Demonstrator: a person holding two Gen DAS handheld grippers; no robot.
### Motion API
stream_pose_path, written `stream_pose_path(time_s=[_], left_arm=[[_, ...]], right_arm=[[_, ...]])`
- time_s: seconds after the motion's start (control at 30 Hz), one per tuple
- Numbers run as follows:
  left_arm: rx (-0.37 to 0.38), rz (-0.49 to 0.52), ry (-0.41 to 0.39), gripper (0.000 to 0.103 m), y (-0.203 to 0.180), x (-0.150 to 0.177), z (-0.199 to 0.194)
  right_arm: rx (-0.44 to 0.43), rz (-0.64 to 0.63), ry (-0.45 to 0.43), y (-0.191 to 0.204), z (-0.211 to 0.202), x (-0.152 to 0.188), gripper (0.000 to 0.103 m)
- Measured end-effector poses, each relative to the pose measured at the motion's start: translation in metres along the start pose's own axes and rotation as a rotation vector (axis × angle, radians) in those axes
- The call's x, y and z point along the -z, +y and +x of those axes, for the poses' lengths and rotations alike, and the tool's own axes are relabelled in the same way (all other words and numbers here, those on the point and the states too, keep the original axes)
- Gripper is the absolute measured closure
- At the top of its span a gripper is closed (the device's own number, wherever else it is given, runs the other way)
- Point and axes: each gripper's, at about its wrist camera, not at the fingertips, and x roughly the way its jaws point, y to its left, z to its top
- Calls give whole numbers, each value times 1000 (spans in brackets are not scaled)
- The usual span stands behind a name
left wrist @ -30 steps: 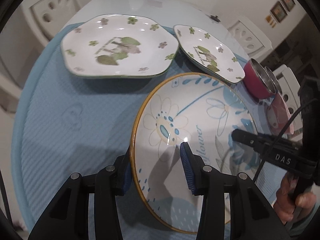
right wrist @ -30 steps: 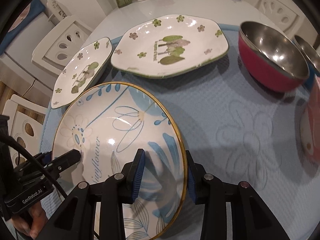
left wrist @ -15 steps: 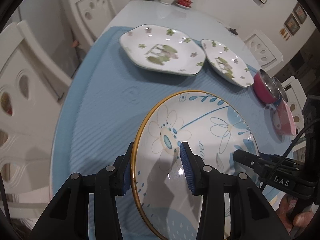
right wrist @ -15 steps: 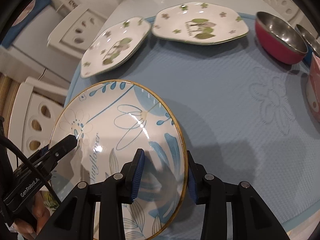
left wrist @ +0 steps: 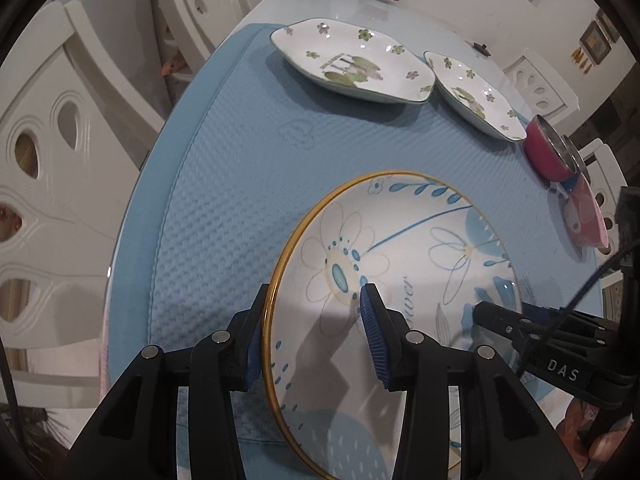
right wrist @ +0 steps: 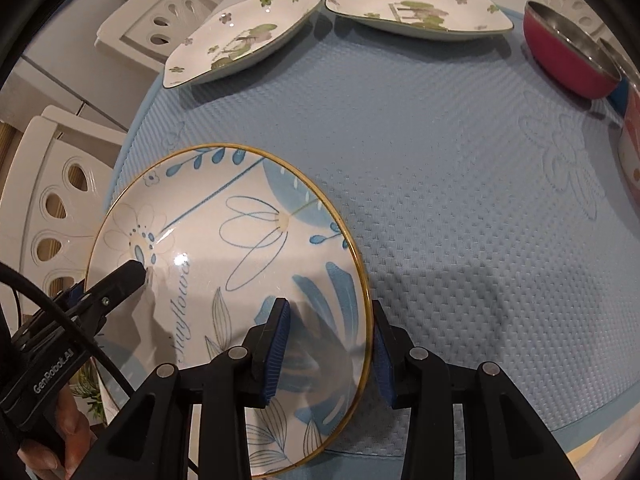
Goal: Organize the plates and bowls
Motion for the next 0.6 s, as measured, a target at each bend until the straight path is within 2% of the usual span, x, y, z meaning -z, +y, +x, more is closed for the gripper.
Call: stream_pose_path(time_s=[0.2,0.3,0.47,0.6], left_arm=[[4,-40,35,64,6,10,6],[-16,-37,-10,64,6,12,-6],[-70,57,-104,64,-12,8,-39],[-55,109,-166,62,-35,6,-62]], right_arm=[[2,-11,-10,2,-5,5,66],[-11,-16,-51,-6,-23,13,66],[-28,-25,-116,-7,-55,16,66],[-23,-59,-183,-3,-84,23,66]])
